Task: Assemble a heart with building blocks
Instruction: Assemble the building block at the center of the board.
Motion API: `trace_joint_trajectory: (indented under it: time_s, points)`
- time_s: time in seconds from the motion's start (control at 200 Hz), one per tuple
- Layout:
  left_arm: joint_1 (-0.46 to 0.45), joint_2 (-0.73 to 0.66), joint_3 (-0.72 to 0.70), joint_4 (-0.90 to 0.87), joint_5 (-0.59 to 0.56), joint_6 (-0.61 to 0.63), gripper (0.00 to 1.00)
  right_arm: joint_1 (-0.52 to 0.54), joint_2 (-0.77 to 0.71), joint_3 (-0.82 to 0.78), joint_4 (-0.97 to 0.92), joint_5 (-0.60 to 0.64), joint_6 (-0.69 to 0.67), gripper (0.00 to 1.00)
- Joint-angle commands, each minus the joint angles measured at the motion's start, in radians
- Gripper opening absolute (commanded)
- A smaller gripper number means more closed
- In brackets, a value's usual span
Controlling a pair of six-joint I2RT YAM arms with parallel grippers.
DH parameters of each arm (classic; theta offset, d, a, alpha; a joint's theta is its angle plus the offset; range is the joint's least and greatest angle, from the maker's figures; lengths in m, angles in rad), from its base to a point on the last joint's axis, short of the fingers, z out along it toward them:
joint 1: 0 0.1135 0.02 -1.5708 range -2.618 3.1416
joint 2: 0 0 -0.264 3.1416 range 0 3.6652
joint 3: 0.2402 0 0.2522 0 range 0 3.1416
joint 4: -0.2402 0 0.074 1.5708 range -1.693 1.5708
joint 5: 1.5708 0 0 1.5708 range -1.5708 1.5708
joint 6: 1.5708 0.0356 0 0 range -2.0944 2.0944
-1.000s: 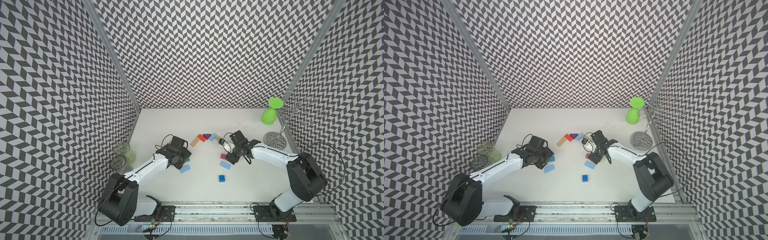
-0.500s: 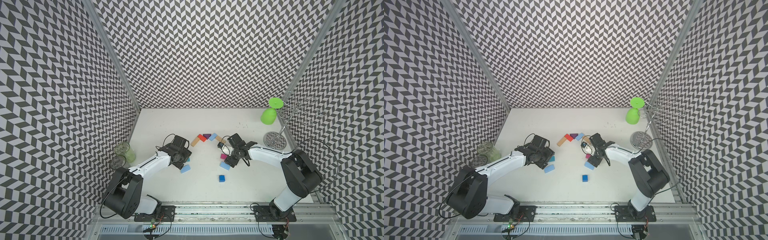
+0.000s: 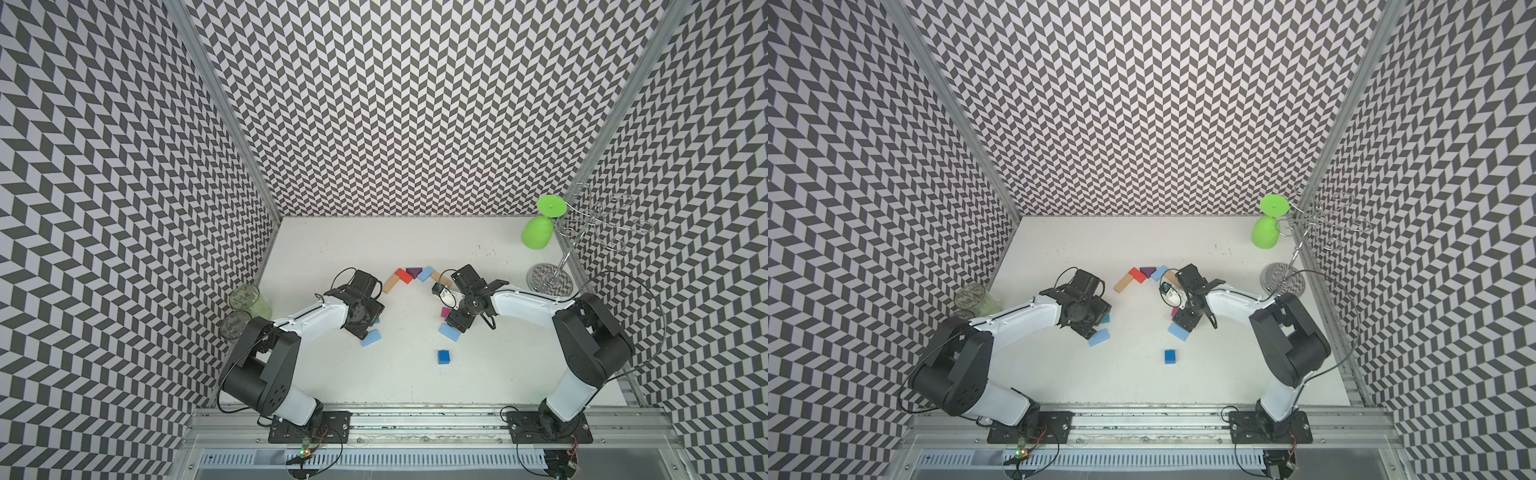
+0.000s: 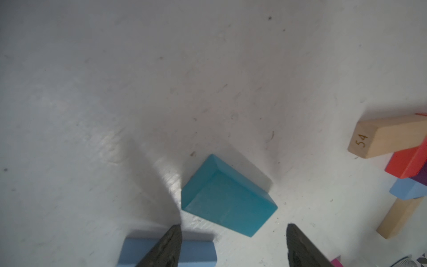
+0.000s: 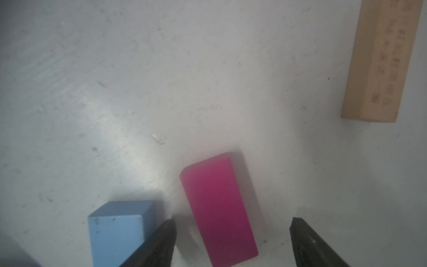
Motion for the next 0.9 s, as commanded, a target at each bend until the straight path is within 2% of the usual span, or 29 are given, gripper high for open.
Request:
trace_joint_trajectory:
  time_s: [0.0,0.325,0.591,0.751,0.831,0.896]
  points:
    - [-0.001,0.037,0.050,-0.046,-0.040,-0.021,0.74,0.005,0.024,0.031,-0.013,-0.036,0.007,0.78]
    - [0.024,0.168,0.129,-0.089,-0.015,-0.051,0.73,0.005,0.043,0.047,-0.045,-0.080,0.008,0.77]
    - [0.031,0.203,0.083,-0.125,-0.020,-0.056,0.50,0.005,0.087,0.086,-0.101,-0.175,0.005,0.73]
    - [0.040,0.236,0.083,-0.144,-0.039,0.004,0.42,0.005,0.134,0.119,-0.131,-0.222,0.003,0.58]
    - [0.044,0.263,0.095,-0.148,-0.038,0.087,0.37,0.005,0.138,0.119,-0.131,-0.219,0.005,0.46]
    - [0.044,0.315,0.126,-0.203,-0.044,0.142,0.35,0.005,0.136,0.118,-0.128,-0.204,0.008,0.32]
